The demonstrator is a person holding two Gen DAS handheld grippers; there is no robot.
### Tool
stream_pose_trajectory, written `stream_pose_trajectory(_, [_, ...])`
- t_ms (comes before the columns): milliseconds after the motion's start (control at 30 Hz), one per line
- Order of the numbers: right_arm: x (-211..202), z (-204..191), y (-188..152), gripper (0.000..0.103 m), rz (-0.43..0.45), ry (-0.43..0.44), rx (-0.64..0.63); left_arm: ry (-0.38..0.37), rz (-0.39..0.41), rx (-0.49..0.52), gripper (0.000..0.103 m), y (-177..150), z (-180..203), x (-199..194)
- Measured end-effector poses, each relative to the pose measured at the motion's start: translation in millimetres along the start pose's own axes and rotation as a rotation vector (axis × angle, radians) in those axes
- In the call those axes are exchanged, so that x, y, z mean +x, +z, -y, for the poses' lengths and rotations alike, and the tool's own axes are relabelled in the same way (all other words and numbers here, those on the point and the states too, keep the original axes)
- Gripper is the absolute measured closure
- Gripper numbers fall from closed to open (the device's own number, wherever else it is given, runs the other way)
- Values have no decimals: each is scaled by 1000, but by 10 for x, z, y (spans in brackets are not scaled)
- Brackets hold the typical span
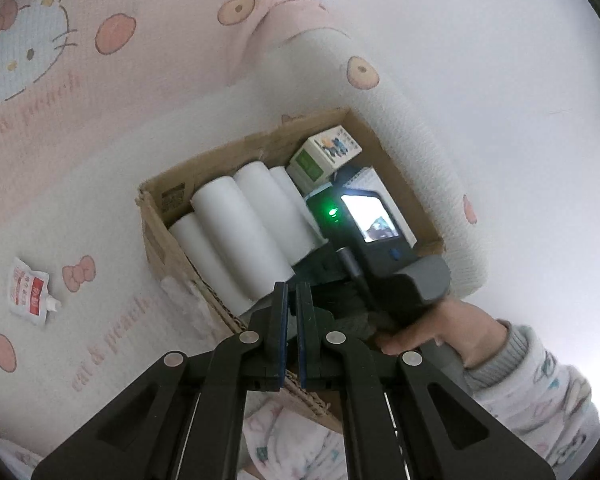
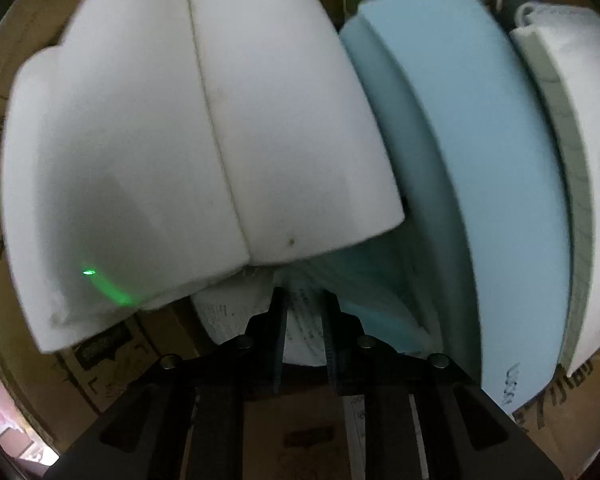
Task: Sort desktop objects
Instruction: 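Raise the left tool out of the box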
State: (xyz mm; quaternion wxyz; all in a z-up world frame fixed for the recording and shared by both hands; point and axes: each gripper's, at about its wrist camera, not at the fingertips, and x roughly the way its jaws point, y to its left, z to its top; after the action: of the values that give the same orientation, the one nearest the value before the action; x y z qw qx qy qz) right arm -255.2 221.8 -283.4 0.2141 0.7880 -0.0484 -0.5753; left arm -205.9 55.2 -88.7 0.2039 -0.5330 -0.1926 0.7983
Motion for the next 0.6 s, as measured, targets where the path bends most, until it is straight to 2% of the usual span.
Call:
stream_pose_trajectory(100, [118,-30,58,88,-50,-18,-6,-24,5,-4,99,-2,-46,-3])
stream_pose_trajectory(167, [168,-110,72,88,-42,-60,-19,-16,6,-10,99,-16,-75,-21])
stream_pose_trajectory(467, [234,-25,53,88,-80,32,57,23,-16,3,99,9,-78,35])
stream_pose_trajectory(600, [149,-137,27,88,-54,-19,18,57,-34,22,90,53,22,100])
